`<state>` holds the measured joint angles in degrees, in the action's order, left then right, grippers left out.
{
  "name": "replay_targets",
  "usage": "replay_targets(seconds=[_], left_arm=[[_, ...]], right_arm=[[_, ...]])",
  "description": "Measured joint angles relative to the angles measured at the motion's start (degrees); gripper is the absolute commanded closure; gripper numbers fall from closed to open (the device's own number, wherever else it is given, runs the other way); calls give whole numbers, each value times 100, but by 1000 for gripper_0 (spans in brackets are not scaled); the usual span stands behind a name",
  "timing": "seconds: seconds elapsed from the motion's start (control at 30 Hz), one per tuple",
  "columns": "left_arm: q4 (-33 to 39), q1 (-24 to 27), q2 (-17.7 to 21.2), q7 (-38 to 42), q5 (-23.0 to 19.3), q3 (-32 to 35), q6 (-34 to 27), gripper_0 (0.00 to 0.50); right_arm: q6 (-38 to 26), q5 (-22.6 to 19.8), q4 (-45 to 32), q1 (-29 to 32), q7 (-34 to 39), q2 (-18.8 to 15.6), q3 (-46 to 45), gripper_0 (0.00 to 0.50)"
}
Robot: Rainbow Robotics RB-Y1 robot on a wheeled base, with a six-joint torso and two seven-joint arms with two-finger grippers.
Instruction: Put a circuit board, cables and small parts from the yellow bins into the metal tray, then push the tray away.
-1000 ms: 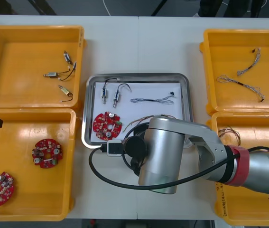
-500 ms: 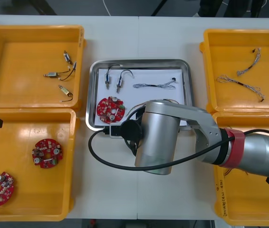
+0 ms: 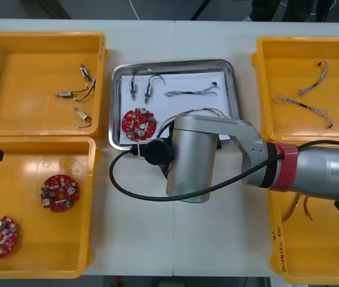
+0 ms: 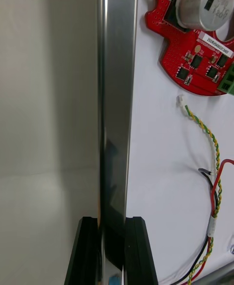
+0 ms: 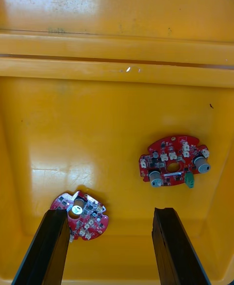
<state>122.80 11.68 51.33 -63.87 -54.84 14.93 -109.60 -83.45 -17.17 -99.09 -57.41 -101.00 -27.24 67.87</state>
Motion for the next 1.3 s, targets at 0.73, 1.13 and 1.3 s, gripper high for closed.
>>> replay_targets(seconds=[0.73, 1.13, 1.3], left_arm=[[1, 0, 0, 0, 0, 0, 0, 0], [1, 0, 0, 0, 0, 0, 0, 0], [1, 0, 0, 0, 0, 0, 0, 0]], right_arm=[[406, 6, 795, -528, 196, 1, 118, 500], [949, -182, 1431, -848, 242, 2, 118, 500], [1187, -190, 1712, -946, 242, 23, 118, 500]])
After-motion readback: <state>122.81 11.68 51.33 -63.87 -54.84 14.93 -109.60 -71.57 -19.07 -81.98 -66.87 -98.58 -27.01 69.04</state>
